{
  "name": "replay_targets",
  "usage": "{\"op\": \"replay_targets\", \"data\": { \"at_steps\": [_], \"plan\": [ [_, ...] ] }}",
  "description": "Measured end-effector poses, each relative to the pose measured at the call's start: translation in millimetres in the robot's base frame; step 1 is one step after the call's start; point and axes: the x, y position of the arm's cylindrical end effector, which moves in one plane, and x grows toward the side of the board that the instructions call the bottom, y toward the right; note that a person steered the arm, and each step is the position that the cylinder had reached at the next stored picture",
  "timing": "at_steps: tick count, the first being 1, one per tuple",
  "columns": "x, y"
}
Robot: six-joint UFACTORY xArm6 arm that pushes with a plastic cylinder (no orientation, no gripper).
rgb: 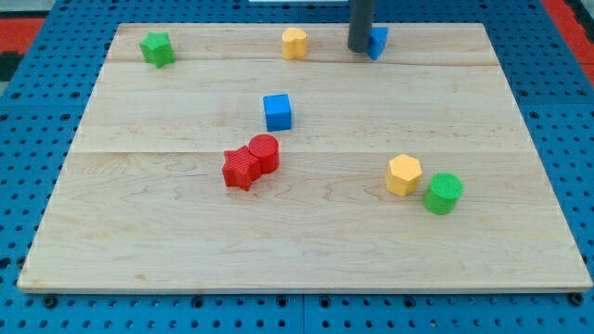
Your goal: Move the hexagon to the bottom left of the green star
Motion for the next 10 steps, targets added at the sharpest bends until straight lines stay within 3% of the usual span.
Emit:
{"op": "replay_targets", "data": {
  "at_steps": [1, 2, 4, 8, 10],
  "plan": [
    [-11, 21],
    [5, -8],
    [80, -12],
    [78, -37],
    [113, -71]
  ]
}}
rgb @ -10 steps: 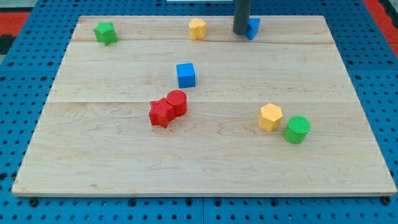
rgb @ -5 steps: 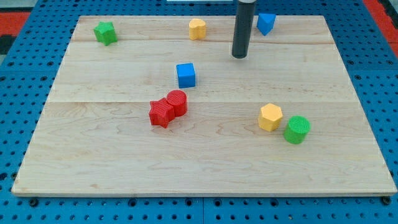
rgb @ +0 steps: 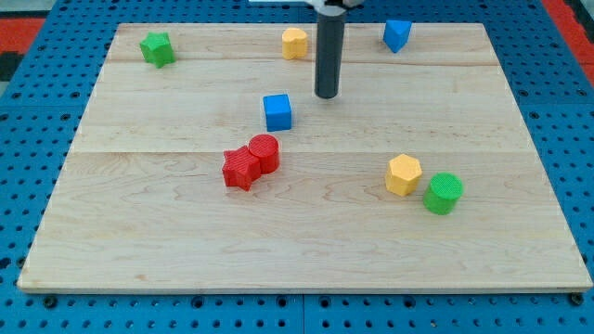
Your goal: Move the hexagon to the bottom left of the green star
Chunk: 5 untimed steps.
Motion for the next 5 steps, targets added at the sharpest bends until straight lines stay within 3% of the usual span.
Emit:
{"op": "replay_targets", "data": {
  "at_steps": [1, 2, 3, 5],
  "plan": [
    [31, 43],
    [61, 136],
    [101, 154],
    [160, 72]
  ]
}}
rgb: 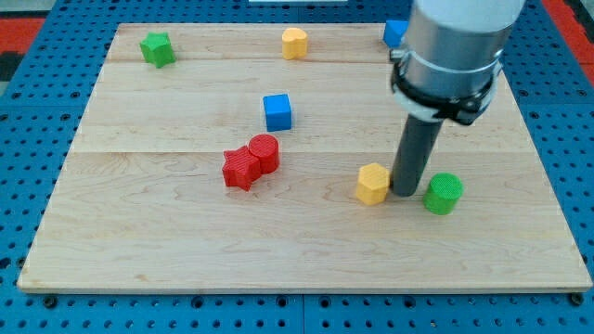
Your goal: Move the hexagon to the bottom left of the green star
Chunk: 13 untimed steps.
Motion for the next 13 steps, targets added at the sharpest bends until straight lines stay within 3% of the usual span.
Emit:
{"op": "replay_targets", "data": {
  "at_steps": [1, 3, 4, 5, 6, 7, 11, 12, 13],
  "plan": [
    [12, -86],
    [1, -49],
    [-11, -91],
    [-23, -94],
    [-24, -136],
    [7, -197],
    [10, -354],
    [-7, -353],
    [-62, -357]
  ]
}}
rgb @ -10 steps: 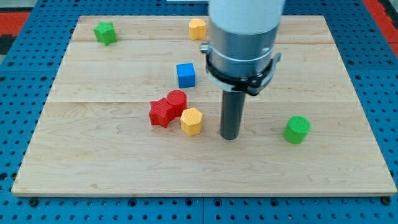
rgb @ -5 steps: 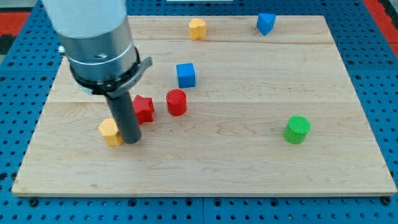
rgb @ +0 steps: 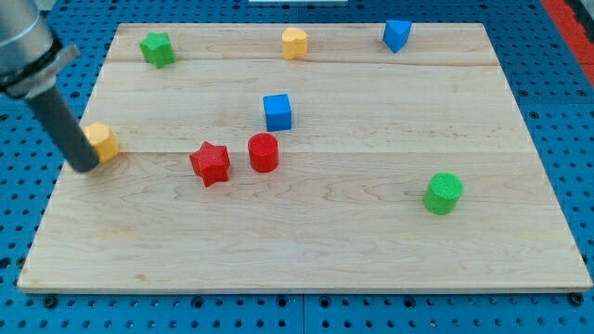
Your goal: Move the hexagon to the bottom left of the green star
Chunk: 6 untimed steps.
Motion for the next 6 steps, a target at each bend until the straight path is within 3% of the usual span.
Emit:
{"op": "replay_targets", "data": {
  "at_steps": [2, 6],
  "plan": [
    [-77, 35],
    [-76, 32]
  ]
}}
